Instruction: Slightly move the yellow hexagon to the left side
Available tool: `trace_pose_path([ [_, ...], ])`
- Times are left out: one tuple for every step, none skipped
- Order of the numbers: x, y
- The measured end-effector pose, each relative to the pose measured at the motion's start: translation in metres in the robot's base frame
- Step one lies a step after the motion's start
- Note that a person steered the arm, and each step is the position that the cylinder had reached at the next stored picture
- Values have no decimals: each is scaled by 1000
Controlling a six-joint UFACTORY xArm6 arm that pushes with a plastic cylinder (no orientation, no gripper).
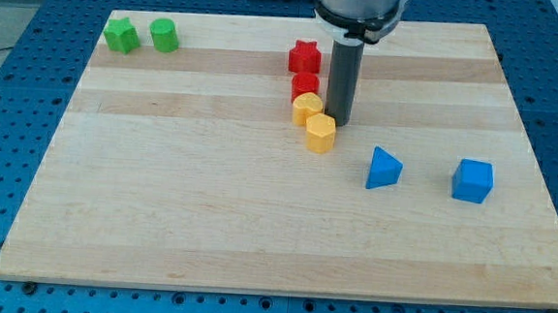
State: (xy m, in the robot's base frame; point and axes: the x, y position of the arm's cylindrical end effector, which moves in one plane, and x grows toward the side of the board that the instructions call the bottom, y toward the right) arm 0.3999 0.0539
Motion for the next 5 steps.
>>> trace_pose_path([
  [1, 10],
  [14, 36],
  [35, 25],
  [34, 19],
  [34, -7],
])
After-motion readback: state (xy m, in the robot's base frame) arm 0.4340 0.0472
